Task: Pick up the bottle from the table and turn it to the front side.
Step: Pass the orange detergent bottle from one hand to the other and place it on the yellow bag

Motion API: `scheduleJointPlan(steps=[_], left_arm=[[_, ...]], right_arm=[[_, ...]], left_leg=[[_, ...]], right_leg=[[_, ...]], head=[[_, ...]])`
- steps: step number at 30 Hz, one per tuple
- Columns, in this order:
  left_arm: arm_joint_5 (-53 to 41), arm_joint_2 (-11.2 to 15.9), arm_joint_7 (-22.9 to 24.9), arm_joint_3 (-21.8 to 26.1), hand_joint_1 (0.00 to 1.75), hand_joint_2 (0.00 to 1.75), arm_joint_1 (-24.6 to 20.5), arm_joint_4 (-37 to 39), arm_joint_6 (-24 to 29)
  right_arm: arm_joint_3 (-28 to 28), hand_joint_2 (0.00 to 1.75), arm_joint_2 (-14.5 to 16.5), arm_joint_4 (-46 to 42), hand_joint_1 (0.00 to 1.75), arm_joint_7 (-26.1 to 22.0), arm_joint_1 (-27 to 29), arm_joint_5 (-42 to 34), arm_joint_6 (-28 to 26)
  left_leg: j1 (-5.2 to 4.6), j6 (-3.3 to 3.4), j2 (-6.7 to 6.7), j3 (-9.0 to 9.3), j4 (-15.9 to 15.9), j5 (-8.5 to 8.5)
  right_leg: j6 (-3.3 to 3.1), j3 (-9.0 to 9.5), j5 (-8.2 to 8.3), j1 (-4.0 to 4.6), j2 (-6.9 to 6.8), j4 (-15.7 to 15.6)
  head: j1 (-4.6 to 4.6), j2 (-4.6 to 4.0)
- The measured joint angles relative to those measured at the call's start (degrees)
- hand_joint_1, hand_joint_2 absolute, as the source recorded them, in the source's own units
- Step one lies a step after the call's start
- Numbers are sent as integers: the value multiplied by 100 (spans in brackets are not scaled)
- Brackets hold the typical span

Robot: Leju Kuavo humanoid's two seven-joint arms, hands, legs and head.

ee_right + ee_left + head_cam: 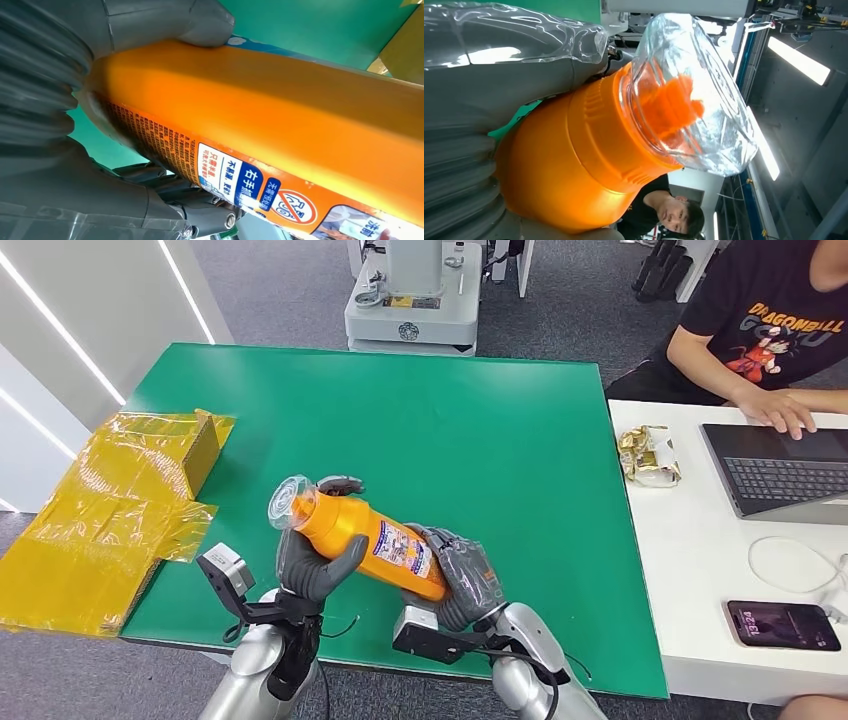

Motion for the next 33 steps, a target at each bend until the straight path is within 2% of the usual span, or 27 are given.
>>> scheduleJointPlan(steps=[11, 12, 15, 16, 21, 27, 33], left_arm=[[-101, -27, 24, 62, 175, 175, 9, -2, -128], [-102, -31, 28, 66, 175, 175, 9, -2, -134], [-108, -38, 34, 71, 175, 175, 10, -1, -148], [-115, -40, 38, 72, 175, 175, 10, -2, -155], [-160, -46, 69, 72, 175, 175, 20, -2, -176], [-165, -43, 73, 76, 175, 175, 19, -2, -20], [-166, -14, 74, 92, 175, 175, 96, -8, 208]], right_arm=[[9, 175, 2, 79, 175, -77, -16, 11, -47], [9, 175, 4, 85, 147, -77, -17, 11, -50], [10, 175, 12, 92, 16, -66, -18, 27, -74], [15, 175, 16, 90, 0, -62, -18, 41, -100], [57, 175, 46, -89, 0, -34, 26, -26, -341], [60, 175, 114, -763, 0, 125, 328, -505, -695], [104, 175, 127, -1370, 0, -30, 475, -950, -883]], left_leg=[[0, 0, -1, -1, 0, 0], [0, 0, -1, -1, 0, 0], [0, 0, -1, -1, 0, 0], [0, 0, -1, 0, 0, 0], [0, 0, -1, 0, 0, 0], [0, 0, -1, -1, -1, 0], [0, 0, 0, -1, -1, 0]], right_leg=[[0, 1, 0, 0, -1, 1], [0, 1, 0, 0, -1, 1], [0, 1, 0, 0, -1, 1], [0, 1, 0, 0, -1, 1], [0, 0, 0, 0, -1, 1], [0, 0, -1, 0, -1, 1], [0, 0, -1, 0, 0, 1]], head=[[0, 0], [0, 0], [-1, 0], [0, 0], [0, 0], [-1, 0], [0, 0]])
